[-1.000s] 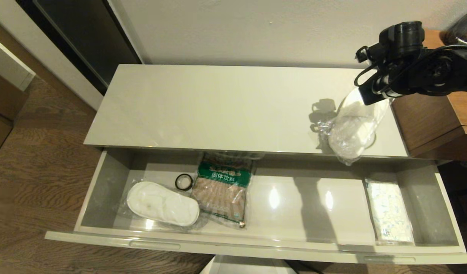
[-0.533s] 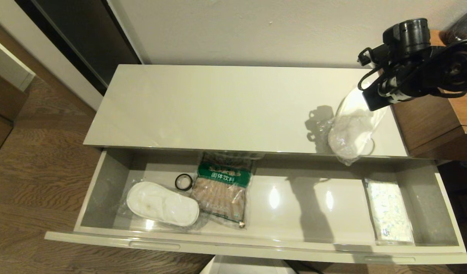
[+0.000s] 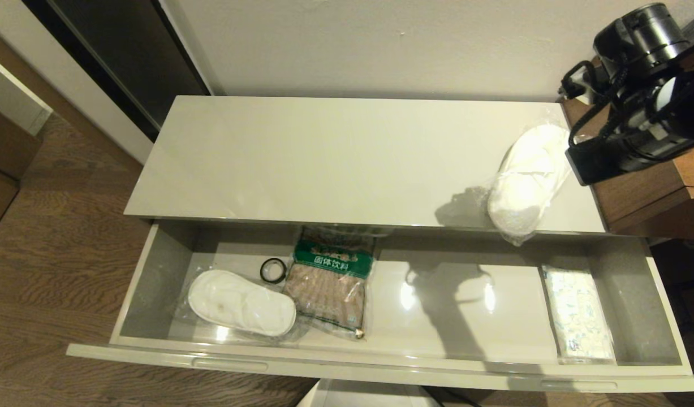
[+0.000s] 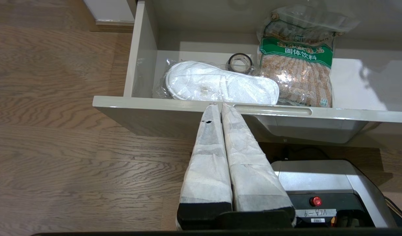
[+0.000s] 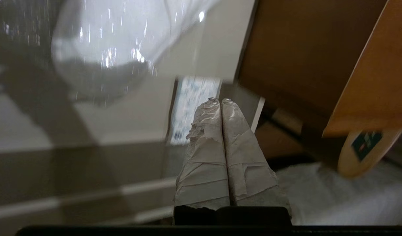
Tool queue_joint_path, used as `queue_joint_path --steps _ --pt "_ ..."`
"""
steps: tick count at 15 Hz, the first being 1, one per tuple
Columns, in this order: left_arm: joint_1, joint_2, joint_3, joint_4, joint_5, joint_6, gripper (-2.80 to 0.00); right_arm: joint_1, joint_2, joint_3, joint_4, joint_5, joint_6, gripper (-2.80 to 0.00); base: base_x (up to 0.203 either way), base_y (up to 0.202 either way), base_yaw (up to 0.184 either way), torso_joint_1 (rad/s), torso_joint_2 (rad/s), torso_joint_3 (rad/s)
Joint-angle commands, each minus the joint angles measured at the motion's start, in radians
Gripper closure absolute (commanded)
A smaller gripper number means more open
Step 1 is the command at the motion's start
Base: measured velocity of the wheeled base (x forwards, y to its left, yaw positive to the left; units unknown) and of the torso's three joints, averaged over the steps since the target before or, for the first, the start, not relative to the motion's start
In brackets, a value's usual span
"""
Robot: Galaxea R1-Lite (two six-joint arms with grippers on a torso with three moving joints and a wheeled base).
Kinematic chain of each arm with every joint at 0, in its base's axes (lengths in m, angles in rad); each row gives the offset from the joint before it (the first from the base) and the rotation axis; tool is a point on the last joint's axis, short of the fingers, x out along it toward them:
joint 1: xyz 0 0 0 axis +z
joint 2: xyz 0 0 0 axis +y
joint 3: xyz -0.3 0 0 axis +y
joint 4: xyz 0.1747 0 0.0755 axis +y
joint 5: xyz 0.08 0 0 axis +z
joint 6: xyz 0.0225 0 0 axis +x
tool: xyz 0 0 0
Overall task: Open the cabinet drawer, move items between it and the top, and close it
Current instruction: Close the drawer
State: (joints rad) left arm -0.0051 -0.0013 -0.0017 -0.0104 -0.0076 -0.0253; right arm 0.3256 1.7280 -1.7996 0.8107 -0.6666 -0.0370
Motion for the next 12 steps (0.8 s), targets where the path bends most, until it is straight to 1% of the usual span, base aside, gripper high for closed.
queue_joint_path --steps 1,3,4,6,7,8,10,11,12 --pt "0.000 0.001 0.000 0.000 0.000 0.000 0.00 0.081 -0.084 0.002 0.330 -0.003 0.290 0.00 0.000 0.000 0.000 0.000 0.00 0.000" --pt "-0.001 0.001 0.000 0.000 0.000 0.001 0.00 0.218 -0.117 0.005 0.551 -0.002 0.603 0.00 0.000 0.000 0.000 0.000 0.00 0.000" --pt "-0.001 0.001 0.000 0.000 0.000 -0.001 0.00 0.292 -0.124 0.007 0.629 0.000 0.735 0.00 0.000 0.000 0.000 0.000 0.00 0.000" --pt "-0.001 0.001 0.000 0.000 0.000 0.000 0.00 0.445 -0.130 0.028 0.690 0.016 1.036 0.00 0.000 0.000 0.000 0.000 0.00 0.000" --pt "-0.001 0.001 0.000 0.000 0.000 0.000 0.00 0.483 -0.136 0.055 0.705 0.056 1.149 0.00 0.000 0.000 0.000 0.000 0.00 0.000" --pt "0.000 0.001 0.000 0.000 0.000 -0.001 0.00 0.492 -0.159 0.057 0.714 0.094 1.187 0.00 0.000 0.000 0.000 0.000 0.00 0.000" --pt "0.000 0.001 0.000 0.000 0.000 0.000 0.00 0.447 -0.223 0.030 0.718 0.128 1.137 0.00 0.000 0.000 0.000 0.000 0.00 0.000" --pt "-0.001 0.001 0.000 0.000 0.000 0.001 0.00 0.439 -0.271 0.038 0.719 0.176 1.114 0.00 0.000 0.000 0.000 0.000 0.00 0.000" --pt "0.000 0.001 0.001 0.000 0.000 -0.001 0.00 0.436 -0.319 0.046 0.719 0.264 1.084 0.00 0.000 0.000 0.000 0.000 0.00 0.000"
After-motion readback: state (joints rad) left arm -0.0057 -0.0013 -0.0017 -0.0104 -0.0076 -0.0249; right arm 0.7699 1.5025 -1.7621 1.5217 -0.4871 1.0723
